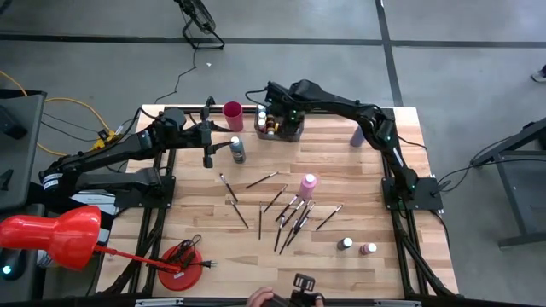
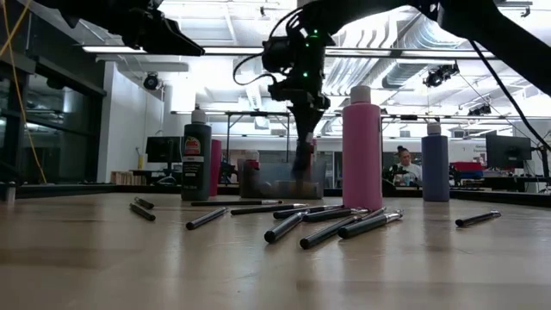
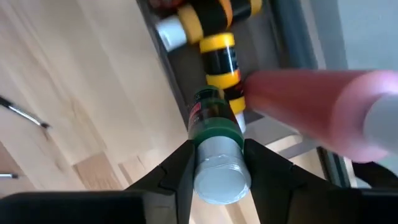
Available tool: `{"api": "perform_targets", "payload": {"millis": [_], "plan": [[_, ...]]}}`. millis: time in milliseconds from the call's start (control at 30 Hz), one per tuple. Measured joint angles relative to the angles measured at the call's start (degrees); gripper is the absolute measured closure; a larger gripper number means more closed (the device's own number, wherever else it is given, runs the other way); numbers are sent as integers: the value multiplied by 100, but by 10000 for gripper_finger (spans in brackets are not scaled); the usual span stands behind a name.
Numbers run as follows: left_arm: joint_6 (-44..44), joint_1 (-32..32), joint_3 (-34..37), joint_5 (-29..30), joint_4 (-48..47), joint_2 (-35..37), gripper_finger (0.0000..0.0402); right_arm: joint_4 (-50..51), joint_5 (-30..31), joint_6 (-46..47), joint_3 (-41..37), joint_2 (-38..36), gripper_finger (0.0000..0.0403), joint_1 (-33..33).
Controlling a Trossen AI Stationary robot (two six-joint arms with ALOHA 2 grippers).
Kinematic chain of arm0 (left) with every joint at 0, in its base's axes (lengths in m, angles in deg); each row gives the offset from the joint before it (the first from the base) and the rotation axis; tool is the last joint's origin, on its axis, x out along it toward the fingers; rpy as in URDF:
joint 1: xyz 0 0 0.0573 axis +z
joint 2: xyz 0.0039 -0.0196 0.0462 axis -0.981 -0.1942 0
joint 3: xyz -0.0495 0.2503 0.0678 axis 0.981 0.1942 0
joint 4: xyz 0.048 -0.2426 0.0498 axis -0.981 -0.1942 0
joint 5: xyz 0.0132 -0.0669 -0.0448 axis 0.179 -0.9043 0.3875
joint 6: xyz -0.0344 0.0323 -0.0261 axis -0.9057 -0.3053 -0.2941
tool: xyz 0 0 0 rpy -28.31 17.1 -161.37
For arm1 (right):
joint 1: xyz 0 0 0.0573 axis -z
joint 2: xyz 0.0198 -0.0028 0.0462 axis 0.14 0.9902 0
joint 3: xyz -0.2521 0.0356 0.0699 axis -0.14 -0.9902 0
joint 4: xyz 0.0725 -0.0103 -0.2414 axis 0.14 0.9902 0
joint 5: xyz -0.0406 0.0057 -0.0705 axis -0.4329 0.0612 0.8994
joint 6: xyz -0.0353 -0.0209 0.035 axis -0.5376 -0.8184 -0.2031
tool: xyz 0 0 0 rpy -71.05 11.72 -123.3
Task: Pick & Place Paint Supplies
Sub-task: Put the small green paint bottle into the black bin
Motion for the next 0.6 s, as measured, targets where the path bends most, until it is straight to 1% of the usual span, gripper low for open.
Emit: {"api": "perform_targets", "payload": {"millis": [267,600], "plan": [[0,1,0,0,2,0,249,-26,31,0,-529,-6,285,74],[0,0,0,0,1,0,249,-50,28,-22,-722,-6,281,178]]}}
